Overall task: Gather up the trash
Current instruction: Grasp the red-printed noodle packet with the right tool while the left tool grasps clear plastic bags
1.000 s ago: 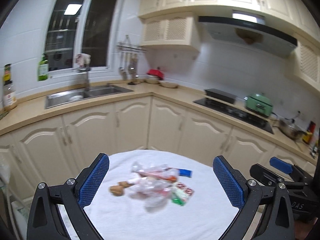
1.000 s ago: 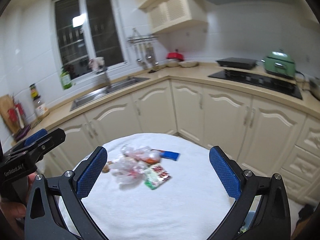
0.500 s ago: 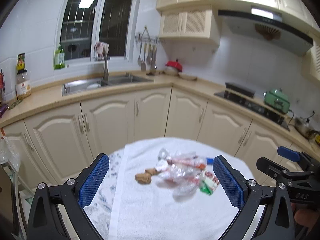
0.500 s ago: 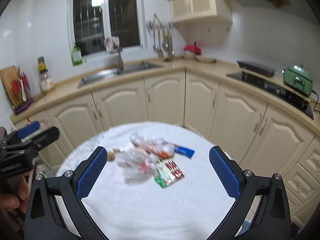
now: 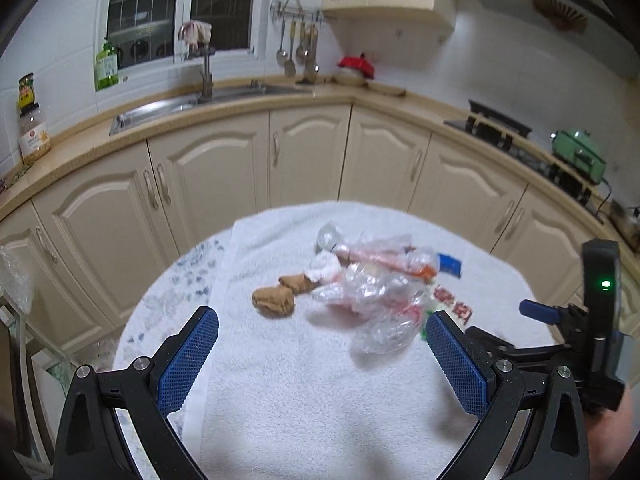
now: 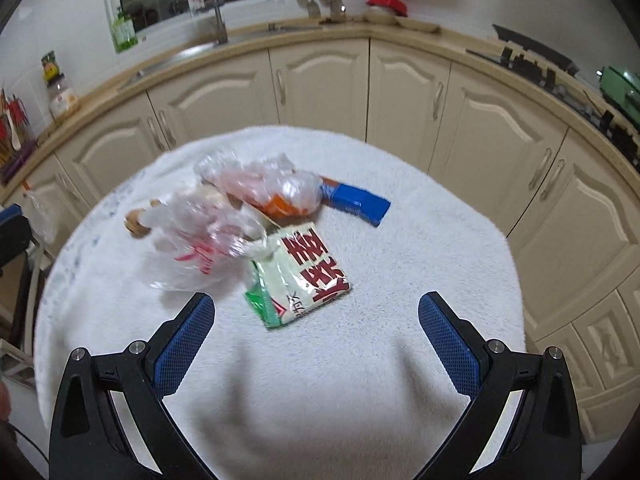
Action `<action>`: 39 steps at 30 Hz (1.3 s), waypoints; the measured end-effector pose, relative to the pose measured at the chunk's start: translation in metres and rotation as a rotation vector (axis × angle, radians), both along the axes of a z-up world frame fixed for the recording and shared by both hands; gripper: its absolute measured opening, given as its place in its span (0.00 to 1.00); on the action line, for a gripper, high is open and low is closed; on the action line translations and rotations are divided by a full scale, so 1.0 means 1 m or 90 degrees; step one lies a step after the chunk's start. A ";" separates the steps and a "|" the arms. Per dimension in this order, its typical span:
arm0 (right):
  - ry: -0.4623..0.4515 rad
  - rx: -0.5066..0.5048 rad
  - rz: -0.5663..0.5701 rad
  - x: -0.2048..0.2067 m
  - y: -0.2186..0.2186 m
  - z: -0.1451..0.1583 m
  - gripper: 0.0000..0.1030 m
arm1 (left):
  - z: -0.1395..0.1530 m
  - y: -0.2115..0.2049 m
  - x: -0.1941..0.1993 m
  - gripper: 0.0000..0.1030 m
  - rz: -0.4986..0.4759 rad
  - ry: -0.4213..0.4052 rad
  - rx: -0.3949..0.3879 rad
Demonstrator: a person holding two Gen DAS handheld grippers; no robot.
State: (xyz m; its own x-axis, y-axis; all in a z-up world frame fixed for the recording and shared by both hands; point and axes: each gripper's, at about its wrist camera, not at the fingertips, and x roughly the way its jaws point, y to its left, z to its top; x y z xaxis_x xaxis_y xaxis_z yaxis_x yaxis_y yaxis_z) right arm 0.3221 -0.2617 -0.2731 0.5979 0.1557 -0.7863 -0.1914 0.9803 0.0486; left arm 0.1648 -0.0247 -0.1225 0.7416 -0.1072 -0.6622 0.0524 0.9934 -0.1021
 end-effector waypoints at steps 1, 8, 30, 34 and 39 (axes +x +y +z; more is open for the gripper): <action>0.010 -0.004 0.007 0.006 0.001 -0.007 1.00 | -0.003 -0.001 0.007 0.99 0.001 0.007 0.000; 0.041 0.002 0.046 0.038 0.012 -0.039 0.79 | -0.012 -0.021 0.059 0.99 -0.003 0.032 0.008; 0.037 0.057 -0.028 0.013 -0.050 -0.035 0.76 | -0.108 -0.123 0.223 0.82 -0.028 0.131 0.015; 0.031 0.070 -0.030 0.006 -0.054 -0.031 0.76 | -0.120 -0.118 0.236 0.71 -0.055 0.122 -0.022; 0.029 0.087 -0.037 -0.002 -0.060 -0.031 0.76 | -0.128 -0.103 0.237 0.65 -0.076 0.116 -0.050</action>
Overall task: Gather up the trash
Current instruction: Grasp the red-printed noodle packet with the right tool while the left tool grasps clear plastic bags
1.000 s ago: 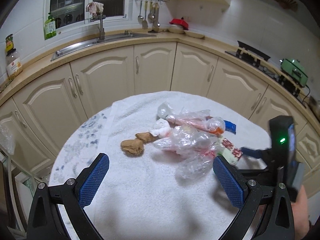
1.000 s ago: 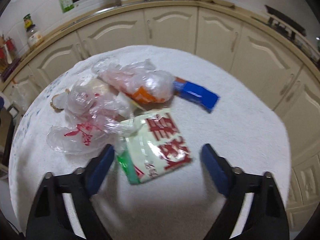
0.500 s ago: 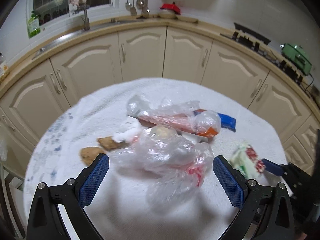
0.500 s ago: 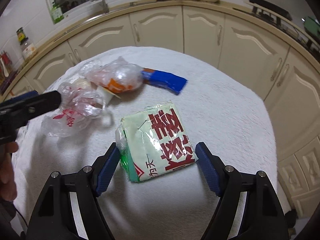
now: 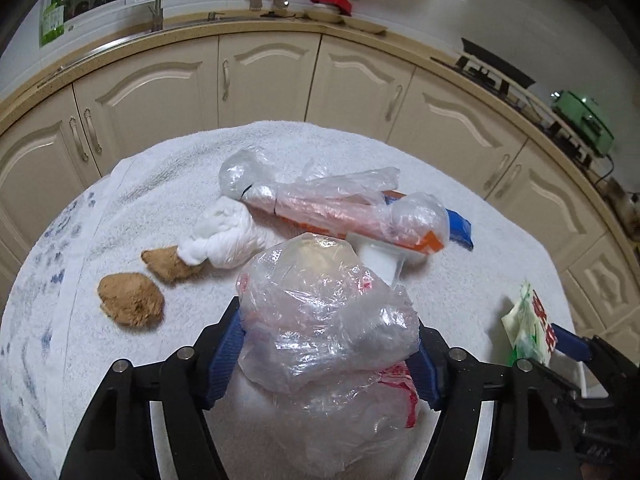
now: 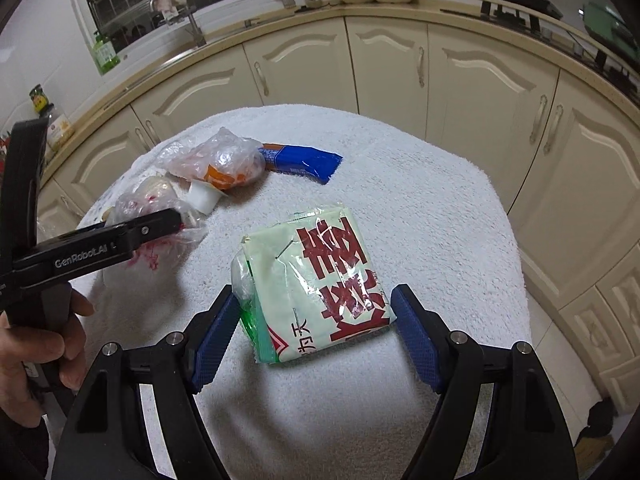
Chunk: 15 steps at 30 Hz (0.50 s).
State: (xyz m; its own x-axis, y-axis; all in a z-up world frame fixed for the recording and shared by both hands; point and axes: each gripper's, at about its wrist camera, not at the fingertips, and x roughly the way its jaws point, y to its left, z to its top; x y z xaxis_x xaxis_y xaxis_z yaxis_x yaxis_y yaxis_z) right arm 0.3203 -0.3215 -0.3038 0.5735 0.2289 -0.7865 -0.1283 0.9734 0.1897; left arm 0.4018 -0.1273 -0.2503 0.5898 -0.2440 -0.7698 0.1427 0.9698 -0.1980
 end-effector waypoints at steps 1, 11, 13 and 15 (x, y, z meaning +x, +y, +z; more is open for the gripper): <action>0.000 0.007 -0.001 -0.002 -0.001 0.000 0.76 | -0.002 0.002 0.000 0.65 -0.002 -0.001 0.000; -0.011 0.031 -0.008 -0.032 -0.005 0.010 0.76 | 0.008 0.013 -0.046 0.64 -0.023 -0.049 0.010; -0.017 0.034 -0.009 -0.038 -0.006 0.014 0.76 | 0.014 0.014 -0.057 0.64 -0.027 -0.065 0.013; -0.026 0.040 -0.009 -0.044 -0.005 0.021 0.76 | 0.020 0.014 -0.068 0.64 -0.033 -0.082 0.011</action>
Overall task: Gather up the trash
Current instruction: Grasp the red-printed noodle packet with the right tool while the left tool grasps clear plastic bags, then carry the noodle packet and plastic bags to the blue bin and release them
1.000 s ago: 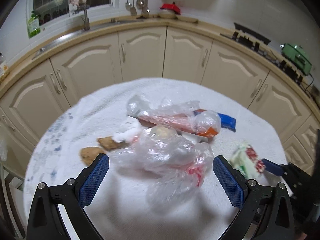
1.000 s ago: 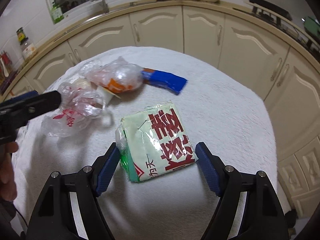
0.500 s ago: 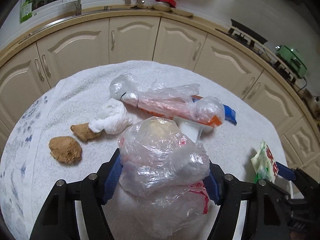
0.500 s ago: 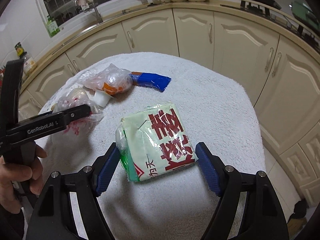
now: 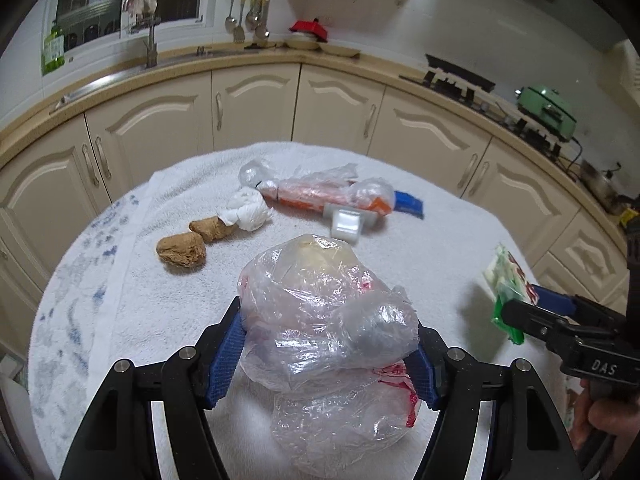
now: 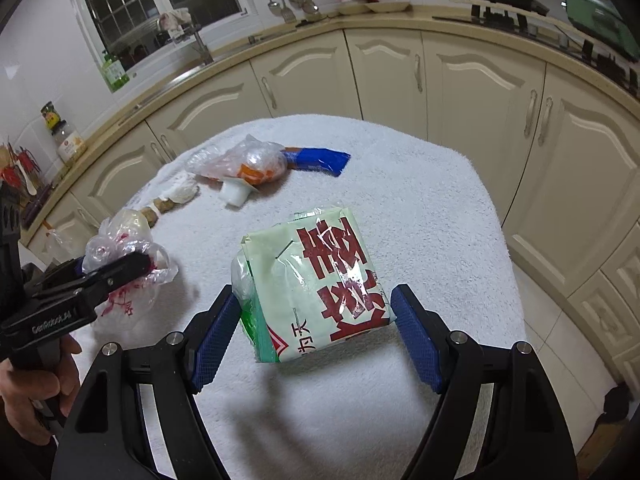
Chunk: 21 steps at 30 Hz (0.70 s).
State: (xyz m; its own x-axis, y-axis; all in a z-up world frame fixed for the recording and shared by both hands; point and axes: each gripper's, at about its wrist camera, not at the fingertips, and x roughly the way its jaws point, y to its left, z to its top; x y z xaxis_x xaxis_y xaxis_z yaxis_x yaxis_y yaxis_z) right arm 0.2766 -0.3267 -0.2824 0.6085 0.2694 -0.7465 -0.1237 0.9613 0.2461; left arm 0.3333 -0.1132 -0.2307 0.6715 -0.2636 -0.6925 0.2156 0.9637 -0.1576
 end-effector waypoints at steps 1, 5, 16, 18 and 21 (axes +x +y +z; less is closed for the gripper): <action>-0.006 0.000 0.000 -0.003 0.000 0.004 0.76 | 0.003 0.000 -0.004 0.64 -0.002 -0.007 -0.001; -0.036 0.007 0.000 -0.018 0.001 0.026 0.76 | 0.018 0.000 -0.021 0.64 -0.010 -0.041 -0.004; -0.139 0.033 -0.010 -0.057 -0.013 0.092 0.76 | 0.057 -0.004 -0.095 0.64 -0.041 -0.118 -0.021; -0.153 0.036 -0.014 -0.064 -0.017 0.100 0.76 | 0.063 -0.006 -0.112 0.64 -0.045 -0.130 -0.025; -0.180 0.044 -0.026 -0.078 -0.028 0.115 0.76 | 0.075 -0.010 -0.119 0.64 -0.062 -0.151 -0.029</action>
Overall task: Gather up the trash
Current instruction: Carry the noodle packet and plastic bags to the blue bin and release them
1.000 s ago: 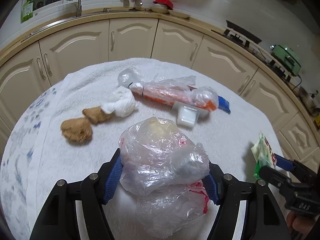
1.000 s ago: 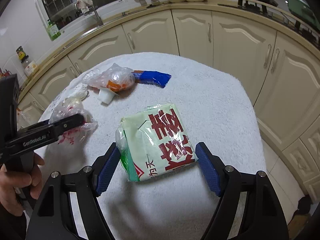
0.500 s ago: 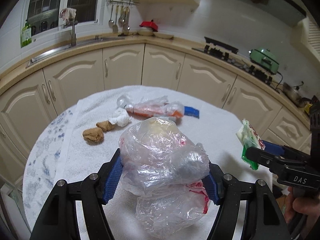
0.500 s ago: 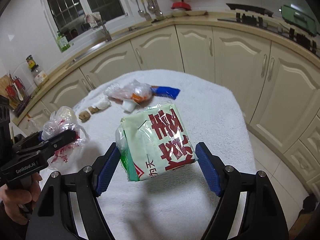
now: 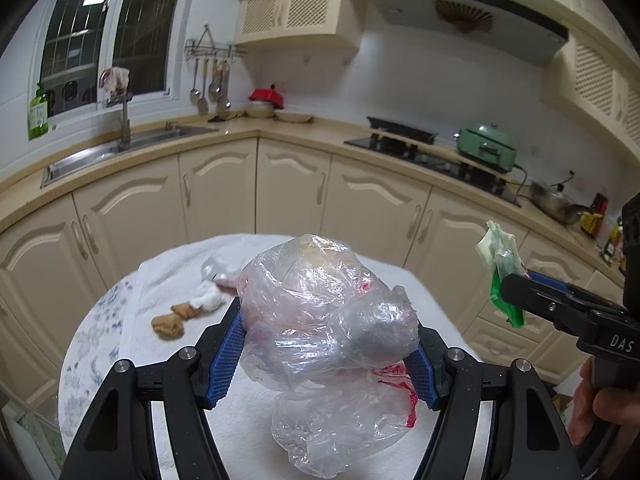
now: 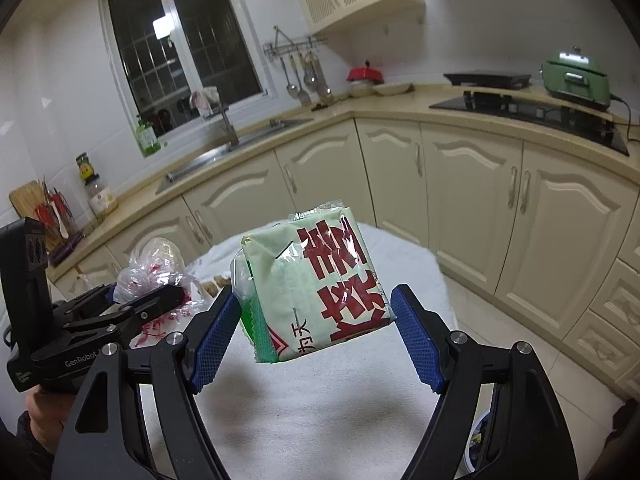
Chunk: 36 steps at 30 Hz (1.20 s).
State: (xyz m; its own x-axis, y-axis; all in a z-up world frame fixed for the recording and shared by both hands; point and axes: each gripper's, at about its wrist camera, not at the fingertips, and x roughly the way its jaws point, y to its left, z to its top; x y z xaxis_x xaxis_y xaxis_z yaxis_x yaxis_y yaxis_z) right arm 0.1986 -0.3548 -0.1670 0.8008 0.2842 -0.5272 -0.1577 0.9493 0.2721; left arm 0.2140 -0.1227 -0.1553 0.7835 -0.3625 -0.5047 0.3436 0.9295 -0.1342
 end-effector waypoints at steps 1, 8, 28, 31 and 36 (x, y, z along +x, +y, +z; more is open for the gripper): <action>-0.006 0.003 -0.003 -0.004 -0.003 0.003 0.76 | 0.003 -0.003 -0.003 0.64 -0.006 -0.006 -0.002; -0.053 0.019 -0.063 -0.038 -0.043 0.027 0.76 | 0.021 -0.028 -0.025 0.65 -0.055 -0.056 -0.011; -0.008 0.035 -0.347 -0.128 -0.214 -0.008 0.76 | -0.008 -0.160 -0.049 0.65 -0.277 -0.035 -0.007; 0.017 0.042 -0.378 -0.138 -0.236 -0.026 0.76 | -0.020 -0.184 -0.046 0.65 -0.304 -0.013 0.003; 0.064 0.071 -0.416 -0.144 -0.266 -0.064 0.76 | -0.040 -0.230 -0.029 0.65 -0.339 0.035 0.032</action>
State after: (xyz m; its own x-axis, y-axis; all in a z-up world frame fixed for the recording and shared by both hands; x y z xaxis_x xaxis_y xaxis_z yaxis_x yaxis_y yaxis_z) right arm 0.0548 -0.6212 -0.2309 0.7750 -0.1856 -0.6041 0.4718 0.8059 0.3577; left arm 0.1849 -0.3530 -0.1954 0.4698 -0.6762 -0.5675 0.7627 0.6346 -0.1249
